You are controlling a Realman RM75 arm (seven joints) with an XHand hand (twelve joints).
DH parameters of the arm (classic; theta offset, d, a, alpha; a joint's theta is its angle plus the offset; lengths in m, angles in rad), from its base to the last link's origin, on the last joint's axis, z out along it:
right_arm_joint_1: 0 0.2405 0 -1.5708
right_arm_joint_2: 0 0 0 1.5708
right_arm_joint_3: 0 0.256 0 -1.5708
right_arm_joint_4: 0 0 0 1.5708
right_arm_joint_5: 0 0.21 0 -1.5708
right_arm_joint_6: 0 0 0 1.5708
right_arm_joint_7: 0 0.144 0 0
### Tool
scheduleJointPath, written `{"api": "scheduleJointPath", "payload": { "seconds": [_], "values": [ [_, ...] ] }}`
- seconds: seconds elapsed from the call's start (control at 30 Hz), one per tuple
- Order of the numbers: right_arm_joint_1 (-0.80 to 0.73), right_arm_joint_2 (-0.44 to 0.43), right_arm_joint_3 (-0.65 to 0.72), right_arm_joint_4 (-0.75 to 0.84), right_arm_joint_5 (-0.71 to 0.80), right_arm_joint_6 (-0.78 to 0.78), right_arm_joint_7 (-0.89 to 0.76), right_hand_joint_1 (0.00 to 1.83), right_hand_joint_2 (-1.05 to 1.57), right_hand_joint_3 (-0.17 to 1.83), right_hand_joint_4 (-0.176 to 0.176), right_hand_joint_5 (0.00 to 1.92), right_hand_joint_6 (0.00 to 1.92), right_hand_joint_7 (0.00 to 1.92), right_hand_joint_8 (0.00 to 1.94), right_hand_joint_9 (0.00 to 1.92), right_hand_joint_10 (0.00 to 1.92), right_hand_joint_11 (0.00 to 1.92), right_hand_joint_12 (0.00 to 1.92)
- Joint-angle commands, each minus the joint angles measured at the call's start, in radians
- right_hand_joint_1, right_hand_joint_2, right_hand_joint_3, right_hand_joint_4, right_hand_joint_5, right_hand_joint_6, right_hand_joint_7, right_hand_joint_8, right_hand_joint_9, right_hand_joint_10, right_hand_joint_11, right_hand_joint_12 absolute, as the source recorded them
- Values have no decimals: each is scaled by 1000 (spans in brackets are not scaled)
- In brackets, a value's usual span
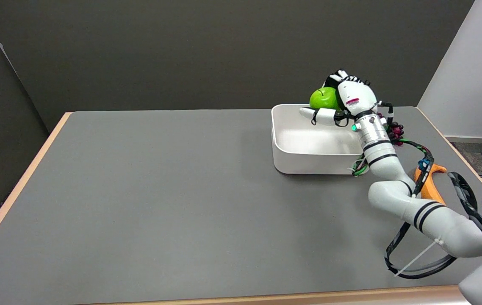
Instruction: Place the green apple into the white box.
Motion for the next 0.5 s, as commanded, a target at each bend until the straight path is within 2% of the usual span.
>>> {"api": "scheduleJointPath", "payload": {
  "seconds": [0.03,0.1,0.17,0.23,0.3,0.37,0.4,0.43,0.5],
  "values": [
    [-240,30,97,211,30,119,-1,985,1107,397,-65,673,1525,653,1941,861,1921,337,1921],
    [-280,40,108,257,30,158,-1,978,1110,394,-57,670,1528,690,1938,841,1921,288,1921],
    [-305,51,112,292,30,183,-6,964,1110,357,-42,668,1465,669,1838,608,1921,138,1921],
    [-316,59,109,312,30,200,-5,809,750,863,-23,562,1082,632,1557,421,1920,81,1921],
    [-319,66,105,323,30,211,-1,748,754,863,-9,534,1051,621,1336,468,1886,101,1921],
    [-319,68,102,332,30,213,-1,616,732,852,31,468,953,585,931,529,1437,293,1853],
    [-319,70,101,335,30,208,-1,568,720,846,46,444,908,564,795,524,1276,344,1791],
    [-319,70,101,340,30,200,0,528,704,839,58,425,853,528,709,459,1175,333,1660],
    [-316,71,101,342,33,188,1,419,654,906,66,352,690,395,545,293,889,192,1385]
  ]
}}
